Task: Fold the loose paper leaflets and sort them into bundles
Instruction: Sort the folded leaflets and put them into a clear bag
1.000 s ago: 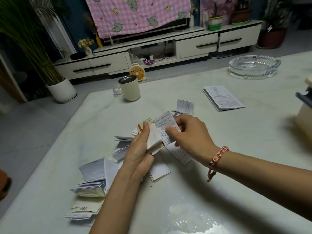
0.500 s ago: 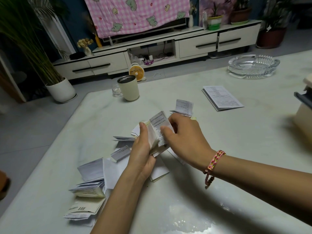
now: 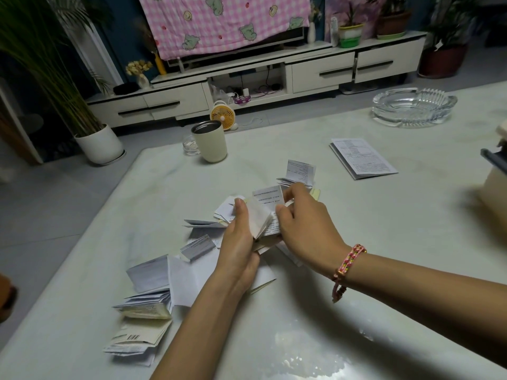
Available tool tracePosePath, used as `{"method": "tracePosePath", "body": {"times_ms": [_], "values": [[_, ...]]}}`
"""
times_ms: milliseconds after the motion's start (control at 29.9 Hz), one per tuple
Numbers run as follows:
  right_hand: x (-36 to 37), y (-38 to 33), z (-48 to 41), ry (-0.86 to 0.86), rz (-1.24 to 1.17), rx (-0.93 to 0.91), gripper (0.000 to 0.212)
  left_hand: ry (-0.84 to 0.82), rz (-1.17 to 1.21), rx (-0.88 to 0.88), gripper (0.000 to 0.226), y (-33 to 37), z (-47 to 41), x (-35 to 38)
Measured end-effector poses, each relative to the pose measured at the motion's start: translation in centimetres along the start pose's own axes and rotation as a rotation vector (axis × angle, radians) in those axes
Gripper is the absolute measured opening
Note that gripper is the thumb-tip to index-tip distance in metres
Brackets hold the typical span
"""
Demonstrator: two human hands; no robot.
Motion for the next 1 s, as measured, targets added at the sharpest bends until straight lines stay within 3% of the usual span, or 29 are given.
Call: {"method": "tracePosePath", "body": {"times_ms": [100,234,368,536,669,803,1004], "values": [[0.1,0.1,-0.2,-0.02,-0.013,0.065,0.017,-0.009,-0.022,0.028,0.045,0.0,0.0,0.1],[0.5,1.1,-0.9,-0.082,-0.254,0.271,0.014,0.002,0.016,0.018,0.045,0.0,-0.1,0.1],[0.5,0.6,-0.9,-0.093,-0.383,0.276,0.016,0.059,0.07,0.042,0.043,0.4,-0.3,-0.1],[1.3,0.3,-0.7,-0.108,-0.448,0.268,0.013,0.221,-0.202,0.359,0.027,2.2,-0.2,-1.2],[1.2,1.3,-0.9,-0.076,-0.488,0.315,0.016,0.037,-0.231,0.362,0.023,2.4,-0.5,-0.4],[0.8,1.9,-0.9,-0.052,-0.546,0.34,0.023,-0.1,-0.264,0.426,0.048,3.0,-0.1,0.3],[0.2,1.6,-0.7,-0.125,-0.737,0.369,0.035,-0.139,-0.307,0.39,0.048,3.0,-0.1,0.4]]}}
Point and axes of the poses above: each hand's wrist, its own z-axis away from the middle knuckle, its own x-axis out of the palm, y = z × x, the point moved 6 cm from there along -z, towards the middle knuckle, and after that the axes turned 11 degrees about x, right-handed, at the moved point
